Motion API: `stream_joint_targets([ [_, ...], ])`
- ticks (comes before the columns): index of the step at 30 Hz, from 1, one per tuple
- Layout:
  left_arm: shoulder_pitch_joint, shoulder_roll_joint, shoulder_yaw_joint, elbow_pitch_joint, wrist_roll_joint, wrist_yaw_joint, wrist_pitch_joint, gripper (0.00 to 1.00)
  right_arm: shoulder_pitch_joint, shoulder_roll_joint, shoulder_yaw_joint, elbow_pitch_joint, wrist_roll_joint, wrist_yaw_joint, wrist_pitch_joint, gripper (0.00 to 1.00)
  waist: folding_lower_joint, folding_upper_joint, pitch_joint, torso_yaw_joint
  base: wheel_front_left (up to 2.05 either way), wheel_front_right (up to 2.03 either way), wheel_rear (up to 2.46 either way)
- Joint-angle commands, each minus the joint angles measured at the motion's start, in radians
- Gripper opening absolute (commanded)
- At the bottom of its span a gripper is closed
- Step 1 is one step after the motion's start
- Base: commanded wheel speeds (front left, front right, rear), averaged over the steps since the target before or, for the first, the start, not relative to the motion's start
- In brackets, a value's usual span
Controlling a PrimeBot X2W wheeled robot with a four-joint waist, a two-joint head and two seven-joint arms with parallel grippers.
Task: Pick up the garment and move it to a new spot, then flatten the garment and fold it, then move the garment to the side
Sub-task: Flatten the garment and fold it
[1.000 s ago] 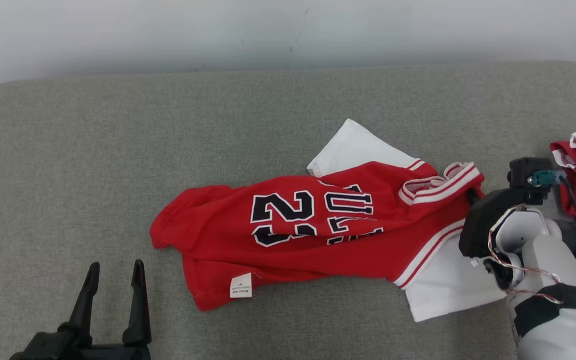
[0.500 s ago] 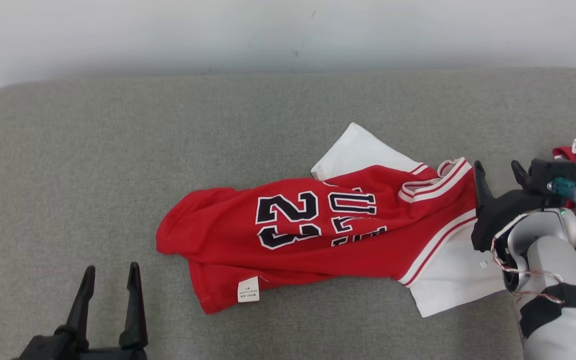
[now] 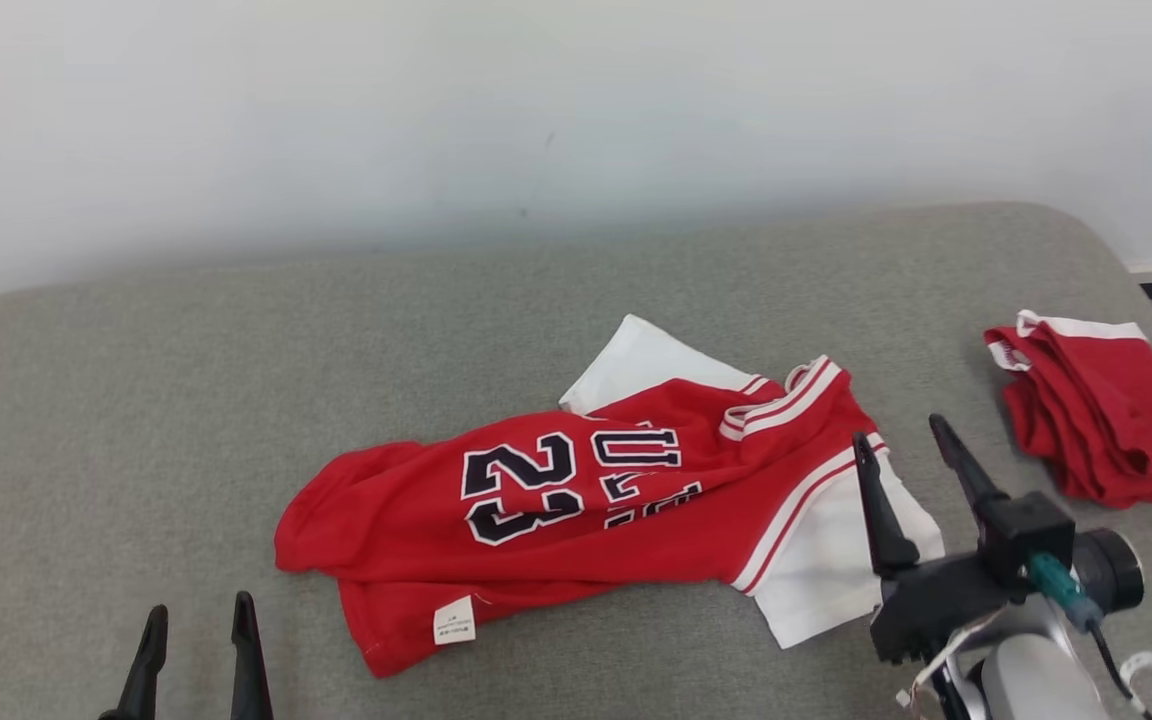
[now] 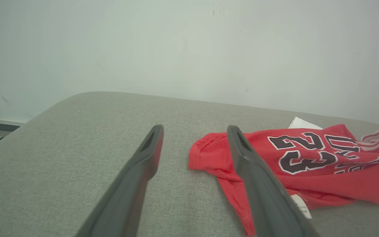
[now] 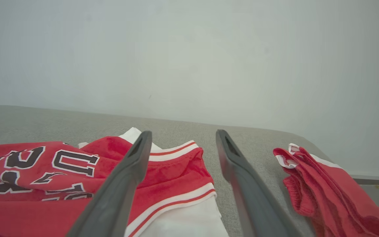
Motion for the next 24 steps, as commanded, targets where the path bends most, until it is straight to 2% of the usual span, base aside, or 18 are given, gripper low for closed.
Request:
stream_joint_targets([
  [1, 0.012, -0.001, 0.002, 0.003, -0.004, 0.005, 0.0, 1.0, 0.021, 0.002, 0.005, -0.012, 0.008, -0.003, -0.007, 1.0, 0.0002, 0.0, -0.03, -0.03, 0.0, 0.0, 0.0],
  [4, 0.026, -0.001, 0.003, 0.01, -0.007, 0.014, 0.0, 1.0, 0.106, 0.011, 0.02, -0.106, 0.013, -0.003, -0.008, 1.0, 0.0002, 0.0, -0.046, -0.042, 0.0, 0.0, 0.0],
  [9, 0.047, -0.001, 0.004, 0.014, -0.007, 0.022, 0.0, 1.0, 0.197, 0.023, 0.024, -0.171, 0.008, -0.003, -0.006, 1.0, 0.0002, 0.0, -0.06, -0.043, 0.0, 0.0, 0.0],
  [16, 0.075, 0.0, 0.003, 0.013, 0.003, 0.024, 0.0, 1.0, 0.266, 0.04, 0.014, -0.203, 0.001, -0.003, -0.006, 1.0, 0.0002, 0.0, -0.073, -0.033, 0.0, 0.0, 0.0],
  [24, 0.075, 0.0, -0.01, 0.019, -0.002, 0.031, 0.0, 1.0, 0.276, 0.046, 0.007, -0.213, -0.011, -0.003, -0.006, 1.0, 0.0002, 0.0, -0.073, -0.027, 0.0, 0.0, 0.0],
])
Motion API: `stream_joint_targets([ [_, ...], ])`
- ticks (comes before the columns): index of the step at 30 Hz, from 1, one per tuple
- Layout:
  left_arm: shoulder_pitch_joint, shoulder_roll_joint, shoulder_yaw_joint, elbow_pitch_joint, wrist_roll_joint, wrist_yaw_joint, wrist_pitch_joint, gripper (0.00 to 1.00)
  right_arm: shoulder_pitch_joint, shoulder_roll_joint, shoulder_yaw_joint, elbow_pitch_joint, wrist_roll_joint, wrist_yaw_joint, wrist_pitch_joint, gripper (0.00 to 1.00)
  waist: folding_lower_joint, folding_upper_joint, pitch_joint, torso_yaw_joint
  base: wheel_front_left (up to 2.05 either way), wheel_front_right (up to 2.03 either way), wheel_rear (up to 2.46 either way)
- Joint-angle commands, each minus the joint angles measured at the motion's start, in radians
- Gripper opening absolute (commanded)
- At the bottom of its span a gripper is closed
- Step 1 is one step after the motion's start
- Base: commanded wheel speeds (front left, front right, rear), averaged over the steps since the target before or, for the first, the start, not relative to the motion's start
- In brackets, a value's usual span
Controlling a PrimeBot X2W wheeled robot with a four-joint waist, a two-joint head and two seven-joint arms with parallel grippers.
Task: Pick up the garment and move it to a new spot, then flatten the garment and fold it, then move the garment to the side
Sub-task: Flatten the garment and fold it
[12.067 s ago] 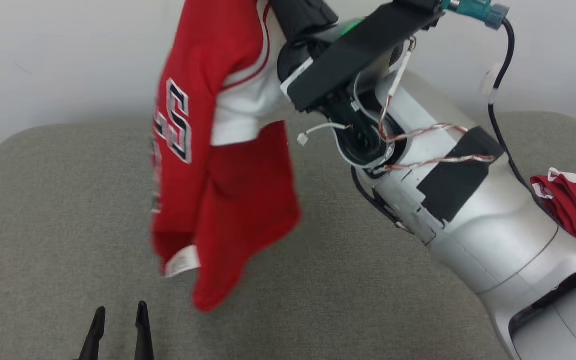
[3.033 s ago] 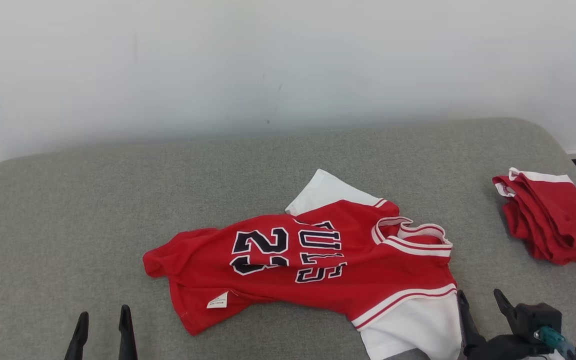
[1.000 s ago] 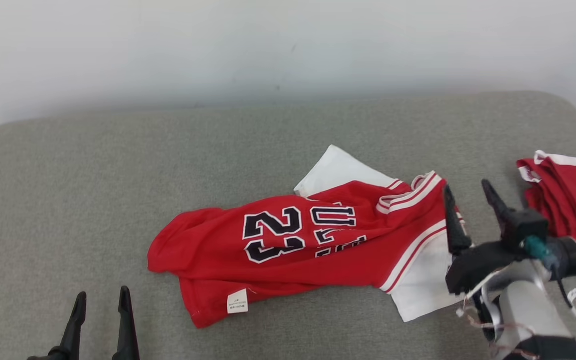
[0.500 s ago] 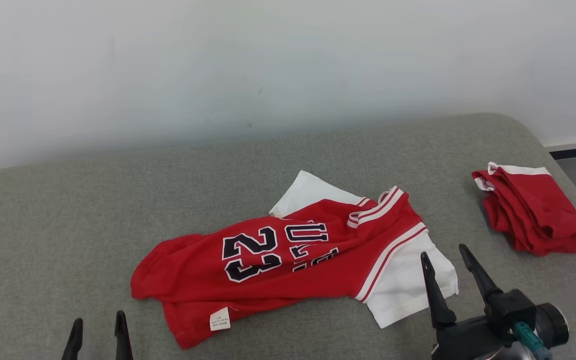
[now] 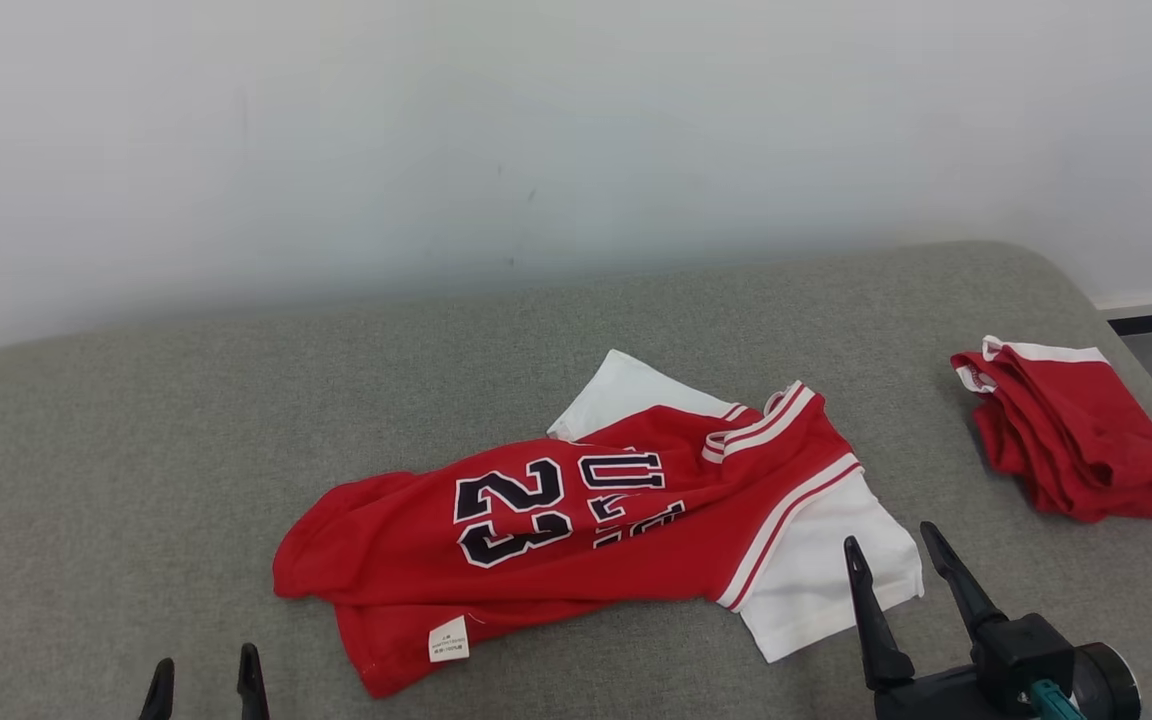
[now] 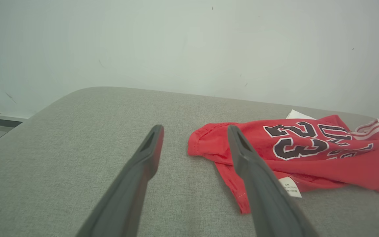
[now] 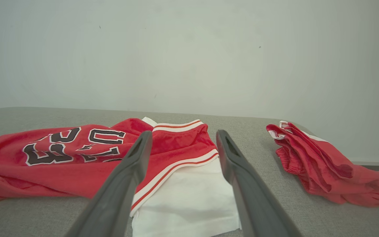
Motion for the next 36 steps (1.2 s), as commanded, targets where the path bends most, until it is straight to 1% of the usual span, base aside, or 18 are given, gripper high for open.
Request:
stream_joint_targets([
  [1, 0.005, 0.0, -0.004, 0.006, 0.0, 0.001, 0.0, 1.0, 0.007, 0.004, -0.003, -0.003, -0.002, -0.003, 0.0, 1.0, 0.0001, 0.0001, 0.002, 0.001, 0.0, 0.0, 0.0],
  [11, 0.001, 0.0, -0.011, 0.01, -0.004, 0.003, 0.0, 1.0, 0.009, 0.009, -0.016, 0.009, -0.005, -0.003, 0.004, 1.0, 0.0001, 0.0001, 0.008, 0.004, 0.0, 0.0, 0.0],
  [19, 0.006, 0.0, -0.008, 0.008, -0.009, 0.003, 0.0, 1.0, 0.002, 0.013, -0.019, 0.012, 0.009, -0.003, 0.004, 1.0, 0.0001, 0.0001, 0.01, 0.007, 0.0, 0.0, 0.0],
  [24, 0.006, 0.0, -0.024, 0.026, -0.016, 0.0, 0.0, 1.0, -0.014, 0.013, -0.028, 0.009, 0.035, -0.003, 0.011, 1.0, 0.0001, 0.0001, 0.015, 0.007, 0.0, 0.0, 0.0],
  [26, -0.006, 0.0, -0.037, 0.043, -0.024, -0.001, 0.0, 1.0, -0.024, 0.013, -0.035, 0.014, 0.05, -0.003, 0.03, 1.0, 0.0001, 0.0001, 0.018, 0.007, 0.0, 0.0, 0.0],
  [29, -0.032, 0.0, -0.072, 0.089, -0.043, -0.014, 0.008, 1.0, -0.046, 0.0, -0.033, 0.04, 0.059, -0.003, 0.09, 1.0, 0.0001, 0.0001, 0.024, 0.01, 0.0, 0.0, 0.0],
  [31, -0.058, 0.0, -0.1, 0.122, -0.054, -0.027, 0.03, 1.0, -0.069, -0.025, -0.026, 0.062, 0.067, -0.003, 0.133, 1.0, 0.0001, 0.0001, 0.032, 0.013, 0.0, 0.0, 0.0],
  [36, -0.126, 0.001, -0.152, 0.217, -0.072, -0.058, 0.107, 1.0, -0.128, -0.064, -0.038, 0.166, 0.09, -0.003, 0.279, 1.0, 0.0001, 0.0001, 0.054, 0.018, 0.0, 0.0, 0.0],
])
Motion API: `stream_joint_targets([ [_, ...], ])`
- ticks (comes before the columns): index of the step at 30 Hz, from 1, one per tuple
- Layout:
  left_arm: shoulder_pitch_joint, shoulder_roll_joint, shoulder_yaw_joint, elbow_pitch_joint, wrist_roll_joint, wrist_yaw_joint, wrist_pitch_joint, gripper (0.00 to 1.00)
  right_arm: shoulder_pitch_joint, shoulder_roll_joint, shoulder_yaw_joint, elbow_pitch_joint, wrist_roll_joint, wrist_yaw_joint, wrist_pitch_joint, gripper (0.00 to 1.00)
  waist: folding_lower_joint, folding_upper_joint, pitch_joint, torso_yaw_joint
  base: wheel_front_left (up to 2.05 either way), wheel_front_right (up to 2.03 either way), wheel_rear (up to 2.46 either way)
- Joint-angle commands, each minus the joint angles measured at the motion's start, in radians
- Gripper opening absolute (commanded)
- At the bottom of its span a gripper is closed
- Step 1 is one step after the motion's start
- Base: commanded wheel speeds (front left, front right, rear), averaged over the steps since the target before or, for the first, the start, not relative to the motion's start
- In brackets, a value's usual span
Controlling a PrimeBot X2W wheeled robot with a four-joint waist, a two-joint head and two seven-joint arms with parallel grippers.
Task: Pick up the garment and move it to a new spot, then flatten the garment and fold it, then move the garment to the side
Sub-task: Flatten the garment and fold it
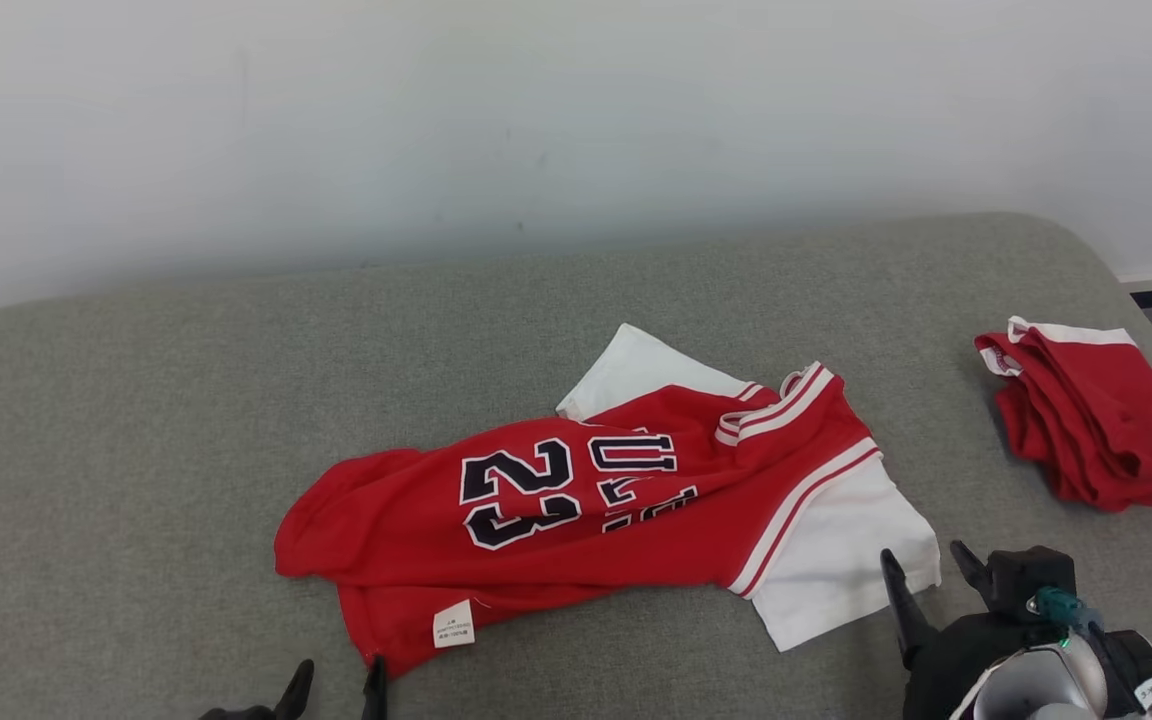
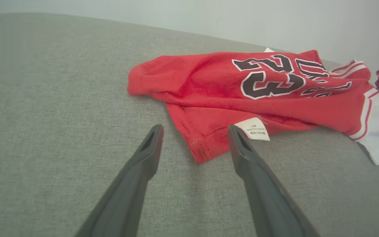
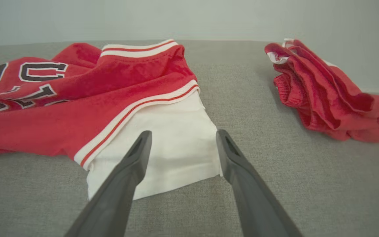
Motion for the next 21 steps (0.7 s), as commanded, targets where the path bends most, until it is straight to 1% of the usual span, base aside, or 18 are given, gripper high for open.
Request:
stream_joint_targets([
  [1, -0.022, 0.001, -0.006, 0.021, -0.009, -0.006, 0.004, 1.0, -0.027, -0.015, -0.006, 0.024, 0.005, -0.003, 0.023, 1.0, -0.0001, 0.0, 0.011, 0.003, 0.0, 0.0, 0.0],
  [6, -0.089, 0.001, -0.034, 0.098, -0.04, -0.016, 0.034, 1.0, -0.103, -0.029, -0.036, 0.122, -0.017, -0.003, 0.06, 1.0, -0.0001, 0.0, 0.054, 0.006, 0.0, 0.0, 0.0],
  [11, -0.136, 0.001, -0.069, 0.139, -0.056, -0.029, 0.047, 1.0, -0.166, -0.058, -0.013, 0.223, -0.029, -0.003, 0.069, 1.0, -0.0001, 0.0, 0.086, 0.02, 0.0, 0.0, 0.0],
  [14, -0.154, 0.001, -0.086, 0.151, -0.071, -0.032, 0.055, 1.0, -0.2, -0.069, -0.009, 0.272, -0.023, -0.003, 0.054, 1.0, -0.0001, 0.0, 0.101, 0.026, 0.0, 0.0, 0.0],
  [18, -0.167, 0.001, -0.097, 0.153, -0.086, -0.034, 0.052, 1.0, -0.227, -0.071, -0.007, 0.321, -0.01, -0.003, 0.045, 1.0, -0.0001, 0.0, 0.112, 0.03, 0.0, 0.0, 0.0],
  [21, -0.174, 0.001, -0.097, 0.162, -0.091, -0.025, 0.059, 1.0, -0.257, -0.065, 0.02, 0.369, 0.012, -0.003, 0.051, 1.0, -0.0001, 0.0, 0.121, 0.032, 0.0, 0.0, 0.0],
])
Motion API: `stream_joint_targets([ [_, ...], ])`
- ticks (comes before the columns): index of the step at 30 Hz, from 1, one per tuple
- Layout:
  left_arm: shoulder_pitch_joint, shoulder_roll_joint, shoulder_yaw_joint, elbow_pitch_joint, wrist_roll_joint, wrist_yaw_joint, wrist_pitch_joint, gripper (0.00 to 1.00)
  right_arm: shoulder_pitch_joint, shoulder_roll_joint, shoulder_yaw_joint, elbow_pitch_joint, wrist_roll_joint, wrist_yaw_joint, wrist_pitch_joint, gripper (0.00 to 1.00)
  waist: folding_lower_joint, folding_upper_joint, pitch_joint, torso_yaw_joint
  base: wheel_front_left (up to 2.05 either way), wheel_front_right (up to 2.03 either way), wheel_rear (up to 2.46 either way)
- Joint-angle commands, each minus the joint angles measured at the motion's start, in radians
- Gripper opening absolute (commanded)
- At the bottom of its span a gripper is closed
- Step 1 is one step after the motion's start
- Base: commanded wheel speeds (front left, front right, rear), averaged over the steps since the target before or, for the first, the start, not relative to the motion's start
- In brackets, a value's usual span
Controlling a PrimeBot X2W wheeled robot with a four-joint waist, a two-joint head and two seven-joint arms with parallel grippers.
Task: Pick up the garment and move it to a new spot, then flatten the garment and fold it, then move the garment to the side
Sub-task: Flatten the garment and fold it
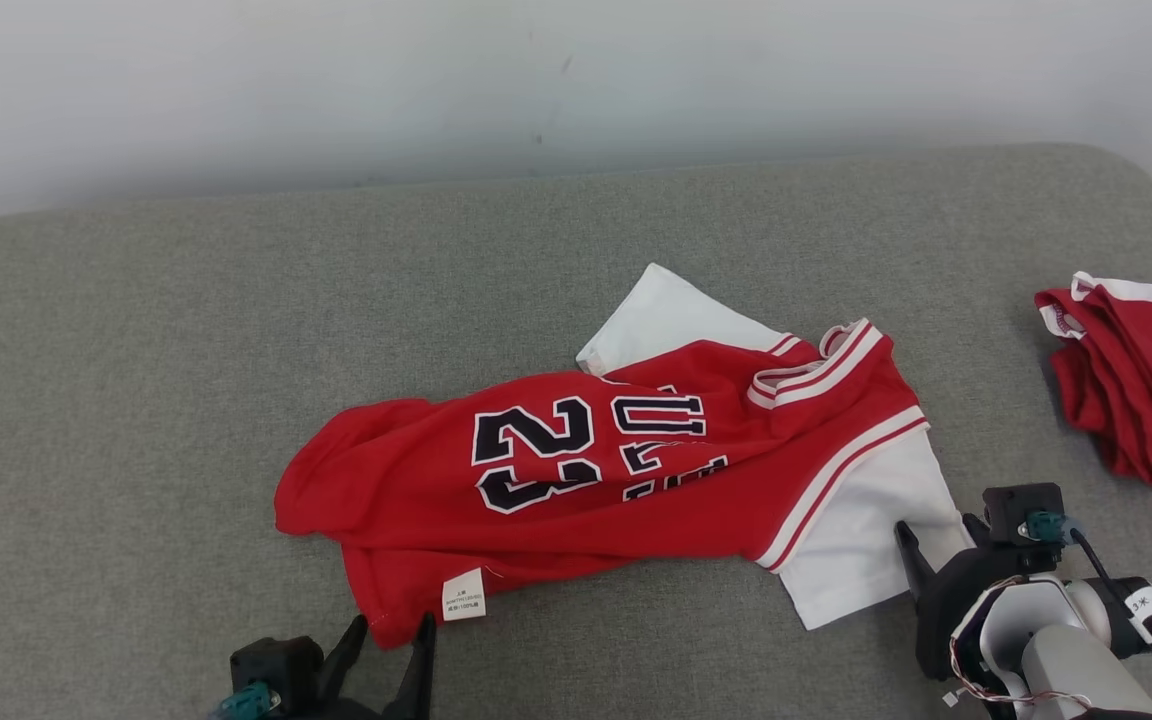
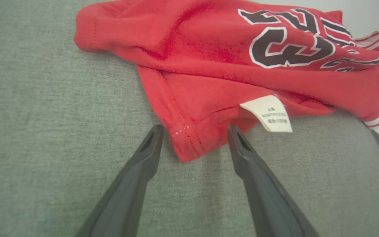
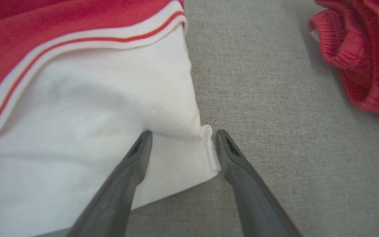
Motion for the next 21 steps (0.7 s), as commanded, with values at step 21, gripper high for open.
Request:
stream_joint_targets([
  [21, -0.003, 0.001, -0.026, -0.075, -0.057, 0.071, 0.067, 1.0, -0.024, -0.029, 0.015, 0.226, 0.059, -0.006, 0.058, 1.0, -0.0002, 0.0, 0.027, 0.007, 0.0, 0.0, 0.0],
])
